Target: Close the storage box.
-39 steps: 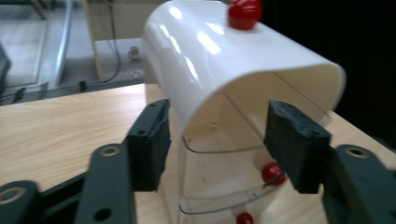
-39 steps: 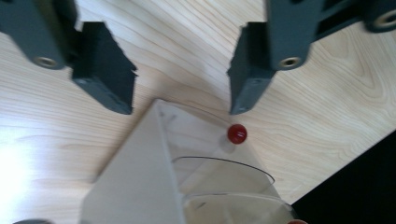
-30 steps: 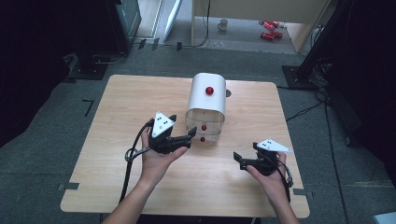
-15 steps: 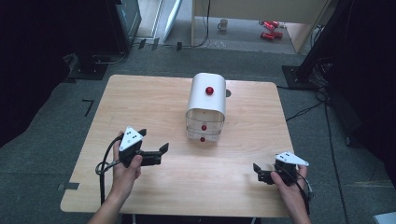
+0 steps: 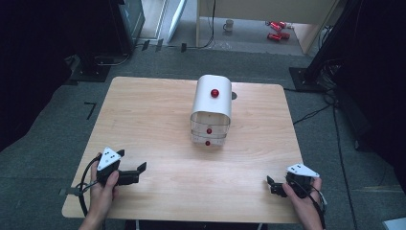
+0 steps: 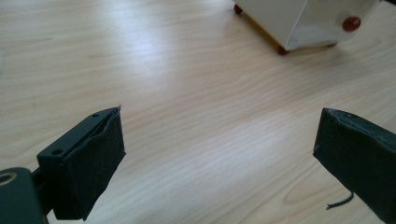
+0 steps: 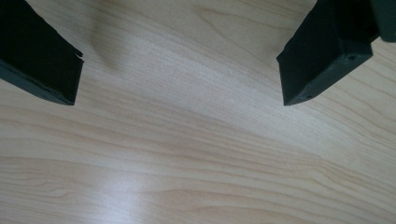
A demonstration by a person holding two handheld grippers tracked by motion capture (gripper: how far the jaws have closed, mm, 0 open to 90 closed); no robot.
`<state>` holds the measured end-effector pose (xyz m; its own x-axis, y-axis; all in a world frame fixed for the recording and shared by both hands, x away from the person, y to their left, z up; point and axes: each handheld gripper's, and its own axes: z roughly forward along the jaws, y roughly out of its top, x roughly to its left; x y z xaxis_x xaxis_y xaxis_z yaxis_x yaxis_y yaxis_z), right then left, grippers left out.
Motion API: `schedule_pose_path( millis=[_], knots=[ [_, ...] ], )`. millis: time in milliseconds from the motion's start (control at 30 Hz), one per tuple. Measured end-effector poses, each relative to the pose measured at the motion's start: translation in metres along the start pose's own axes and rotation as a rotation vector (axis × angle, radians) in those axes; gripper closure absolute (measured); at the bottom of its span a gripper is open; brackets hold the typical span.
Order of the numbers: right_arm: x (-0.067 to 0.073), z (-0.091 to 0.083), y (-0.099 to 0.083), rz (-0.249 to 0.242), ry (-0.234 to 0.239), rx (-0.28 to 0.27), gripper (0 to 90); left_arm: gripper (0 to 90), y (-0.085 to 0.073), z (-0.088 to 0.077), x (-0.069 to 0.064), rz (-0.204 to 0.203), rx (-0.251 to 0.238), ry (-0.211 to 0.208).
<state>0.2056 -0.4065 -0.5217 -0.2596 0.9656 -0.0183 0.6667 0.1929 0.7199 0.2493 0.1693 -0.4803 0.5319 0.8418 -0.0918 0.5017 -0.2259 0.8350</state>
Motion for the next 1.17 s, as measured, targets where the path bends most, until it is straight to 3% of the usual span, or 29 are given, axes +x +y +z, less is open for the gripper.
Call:
schedule_pose_path(
  millis=[100,300,467,567,767,1100,1167],
  knots=[
    [0.001,0.002,-0.001,-0.008,-0.005,0.005,0.0,2.0,-0.008,-0.003,0.006,0.003,0.022,0.002],
    [0.0,0.005,-0.002,0.013,0.018,0.005,0.0,2.0,-0.029,-0.01,0.028,0.038,0.104,0.066],
    [-0.001,0.005,-0.002,0.026,0.04,0.015,0.0,2.0,-0.037,-0.008,0.03,0.078,0.143,0.097],
    [-0.001,0.005,-0.002,0.025,0.039,0.014,0.0,2.0,-0.041,0.0,0.028,0.093,0.202,0.102],
    [-0.001,0.005,-0.002,0.025,0.041,0.014,0.0,1.6,-0.04,0.003,0.033,0.041,0.238,0.118],
    [-0.001,0.005,-0.002,0.024,0.041,0.015,0.0,1.5,-0.04,0.004,0.032,0.038,0.238,0.12],
    [-0.001,0.005,-0.002,0.022,0.043,0.014,0.0,1.5,-0.04,0.004,0.031,0.025,0.237,0.136]
  ],
)
